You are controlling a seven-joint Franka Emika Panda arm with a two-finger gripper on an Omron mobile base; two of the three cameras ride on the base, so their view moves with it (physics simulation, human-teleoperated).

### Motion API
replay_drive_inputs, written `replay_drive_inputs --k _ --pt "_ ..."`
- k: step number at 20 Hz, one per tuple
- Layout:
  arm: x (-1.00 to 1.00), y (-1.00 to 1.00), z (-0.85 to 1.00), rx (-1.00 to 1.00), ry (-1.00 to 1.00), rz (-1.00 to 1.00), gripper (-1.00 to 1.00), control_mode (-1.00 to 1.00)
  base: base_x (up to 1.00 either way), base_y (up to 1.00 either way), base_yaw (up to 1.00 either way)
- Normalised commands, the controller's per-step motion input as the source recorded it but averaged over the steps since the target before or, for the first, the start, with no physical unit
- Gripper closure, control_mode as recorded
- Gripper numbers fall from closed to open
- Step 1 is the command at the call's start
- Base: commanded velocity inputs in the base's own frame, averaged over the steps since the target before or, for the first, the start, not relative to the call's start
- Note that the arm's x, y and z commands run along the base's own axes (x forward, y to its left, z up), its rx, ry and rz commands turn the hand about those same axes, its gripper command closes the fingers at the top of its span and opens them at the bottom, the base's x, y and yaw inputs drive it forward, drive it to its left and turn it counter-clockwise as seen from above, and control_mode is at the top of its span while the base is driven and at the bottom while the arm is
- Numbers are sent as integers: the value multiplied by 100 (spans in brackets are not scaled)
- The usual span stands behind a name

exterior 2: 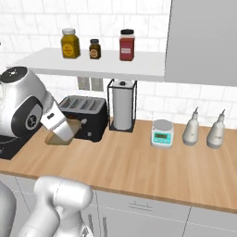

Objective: Start the toaster. Once the lever pops up, take the bread to the plate on the dining counter.

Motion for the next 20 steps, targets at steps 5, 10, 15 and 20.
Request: replay_drive_inputs --k 5,10,15,20 --pt "0 0 0 0 0 0 100 100 -98 -12 -9" --pt "0 0 0 0 0 0 100 100 -64 -49 -43" --pt "0 0 0 0 0 0 100 100 -16 -45 -79" --pt "0 0 0 0 0 0 100 100 0 -53 -80"
